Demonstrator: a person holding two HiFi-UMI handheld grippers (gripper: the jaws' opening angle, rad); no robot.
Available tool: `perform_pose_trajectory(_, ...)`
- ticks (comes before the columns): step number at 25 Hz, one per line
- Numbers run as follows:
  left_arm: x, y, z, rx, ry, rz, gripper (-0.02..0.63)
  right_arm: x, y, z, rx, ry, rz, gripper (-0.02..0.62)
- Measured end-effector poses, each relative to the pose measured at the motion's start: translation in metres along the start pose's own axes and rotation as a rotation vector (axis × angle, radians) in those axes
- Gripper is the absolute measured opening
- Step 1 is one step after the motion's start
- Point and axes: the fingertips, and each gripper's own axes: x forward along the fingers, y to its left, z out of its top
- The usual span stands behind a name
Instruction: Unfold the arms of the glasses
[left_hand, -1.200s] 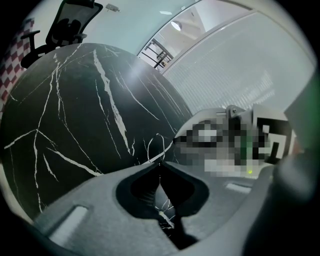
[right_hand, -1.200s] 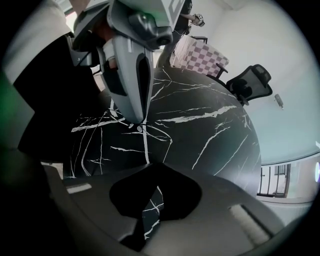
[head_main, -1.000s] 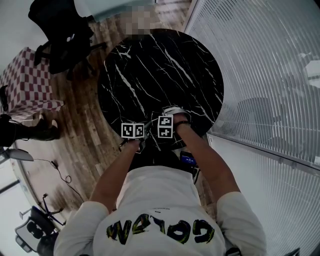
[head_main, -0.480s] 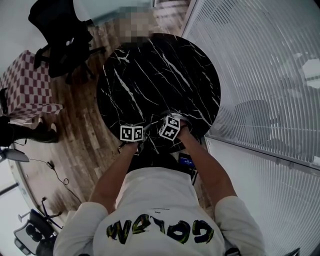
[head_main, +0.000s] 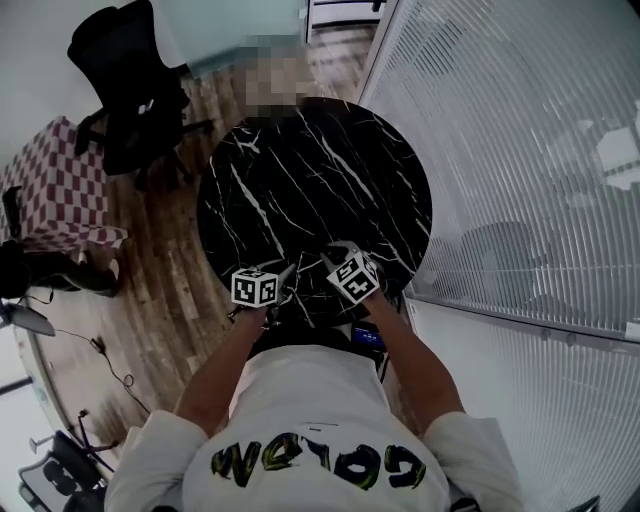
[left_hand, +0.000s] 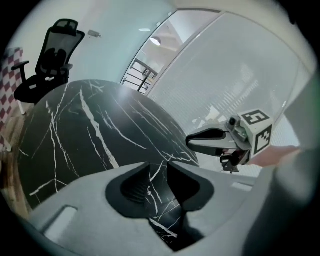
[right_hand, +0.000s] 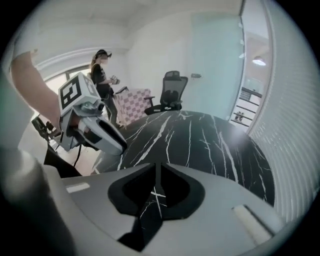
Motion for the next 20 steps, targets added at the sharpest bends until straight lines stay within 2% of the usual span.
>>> perform_pose_trajectory(9, -0.054, -0.075, 0.073, 0.195, -0.183, -0.048, 0.104, -0.091, -0.01, 0.062, 0.251, -0.295, -0.098, 0.018)
perform_pose_trajectory(15, -0.094, -0.144, 0.113, 0.377, -0.341, -0.079, 0.078, -0.157, 0.003, 0.106, 0.307, -0.479, -0.139, 0.003)
perform_pose_trajectory(17, -0.112, -0.166, 0.121, 0.422, -0.41, -0.088, 0.055, -0.178, 0.008, 0.118, 0.316, -0.533, -0.152, 0.003)
perform_pose_trajectory(20, -0.134, -0.193, 0.13, 0.466, -0.468, -0.111, 0.049, -0.209, 0.015, 0.135, 0.316, -0.603, -0.171, 0.002)
